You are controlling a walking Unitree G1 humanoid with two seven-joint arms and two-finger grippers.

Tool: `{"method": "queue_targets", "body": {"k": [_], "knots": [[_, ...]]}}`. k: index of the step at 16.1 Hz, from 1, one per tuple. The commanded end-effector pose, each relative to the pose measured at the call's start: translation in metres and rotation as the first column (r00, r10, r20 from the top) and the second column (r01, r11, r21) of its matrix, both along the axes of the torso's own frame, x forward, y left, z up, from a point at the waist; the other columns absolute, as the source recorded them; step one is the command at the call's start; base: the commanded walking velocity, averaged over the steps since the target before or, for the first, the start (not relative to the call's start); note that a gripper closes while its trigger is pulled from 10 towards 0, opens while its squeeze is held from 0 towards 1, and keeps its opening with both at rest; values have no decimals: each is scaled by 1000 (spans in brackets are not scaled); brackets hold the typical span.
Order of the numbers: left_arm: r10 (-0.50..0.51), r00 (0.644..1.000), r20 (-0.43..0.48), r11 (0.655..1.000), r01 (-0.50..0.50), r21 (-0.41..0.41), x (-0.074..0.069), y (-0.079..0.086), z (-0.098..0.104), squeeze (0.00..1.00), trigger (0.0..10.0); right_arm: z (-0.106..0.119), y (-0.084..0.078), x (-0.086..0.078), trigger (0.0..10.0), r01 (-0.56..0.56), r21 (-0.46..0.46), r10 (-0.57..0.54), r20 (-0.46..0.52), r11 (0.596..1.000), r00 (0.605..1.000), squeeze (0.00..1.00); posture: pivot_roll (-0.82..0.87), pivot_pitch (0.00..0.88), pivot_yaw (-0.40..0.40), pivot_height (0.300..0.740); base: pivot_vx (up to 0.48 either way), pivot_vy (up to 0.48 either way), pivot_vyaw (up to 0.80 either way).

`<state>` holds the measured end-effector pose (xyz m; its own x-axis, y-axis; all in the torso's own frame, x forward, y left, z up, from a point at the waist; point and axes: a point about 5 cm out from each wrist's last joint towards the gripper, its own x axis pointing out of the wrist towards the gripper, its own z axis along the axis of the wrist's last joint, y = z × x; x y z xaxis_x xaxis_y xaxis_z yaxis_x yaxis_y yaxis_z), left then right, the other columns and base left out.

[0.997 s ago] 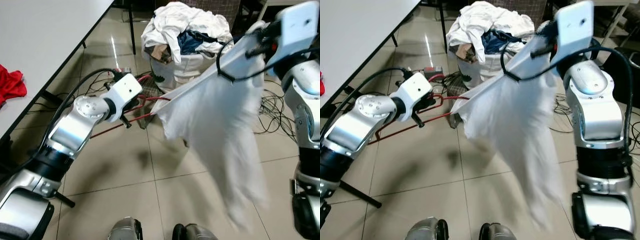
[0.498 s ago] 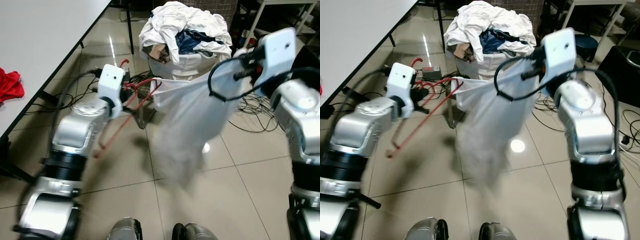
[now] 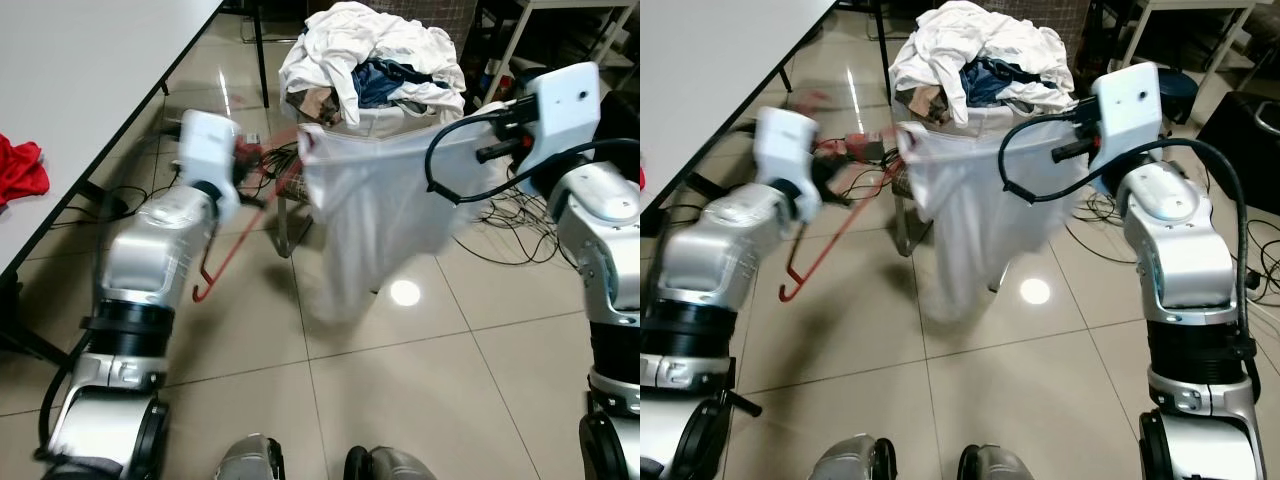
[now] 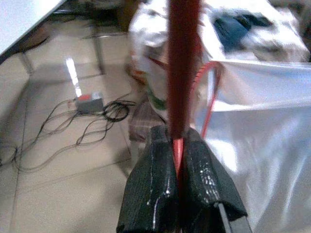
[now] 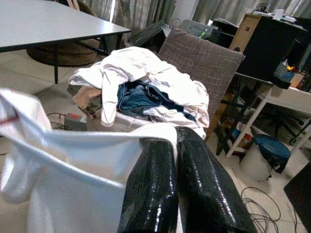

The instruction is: Hang hanger

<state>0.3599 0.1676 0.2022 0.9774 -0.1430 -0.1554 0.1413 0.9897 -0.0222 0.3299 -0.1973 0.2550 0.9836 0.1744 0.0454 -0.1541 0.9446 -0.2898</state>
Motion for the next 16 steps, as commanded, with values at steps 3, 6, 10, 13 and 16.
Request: {"method": "queue_targets", "body": {"k": [3,6,10,13,16], "knots": [[172,985,-10,974,-171,-150,10,5,3,0,10000,-6,48,-16,10000,-173,77,170,44,982,984,0,-117,78,-17,740,0,0,0],[103,995,-7,973,-102,-205,14,-22,10,0,10000,-22,64,-20,10000,-167,73,166,12,983,986,0,-126,83,1,740,0,0,0],[202,975,-88,901,-220,-373,27,-29,15,0,10000,-24,80,-32,10000,-235,88,229,70,968,971,0,-124,84,-2,740,0,0,0],[241,965,-99,714,-246,-656,42,-34,47,0,10000,-56,93,-44,10000,-254,156,250,45,954,967,0,-123,87,-2,740,0,0,0],[190,974,-123,555,-210,-805,47,-49,69,0,10000,-83,89,-46,10000,-116,250,114,24,961,993,0,-119,87,8,740,0,0,0]]}}
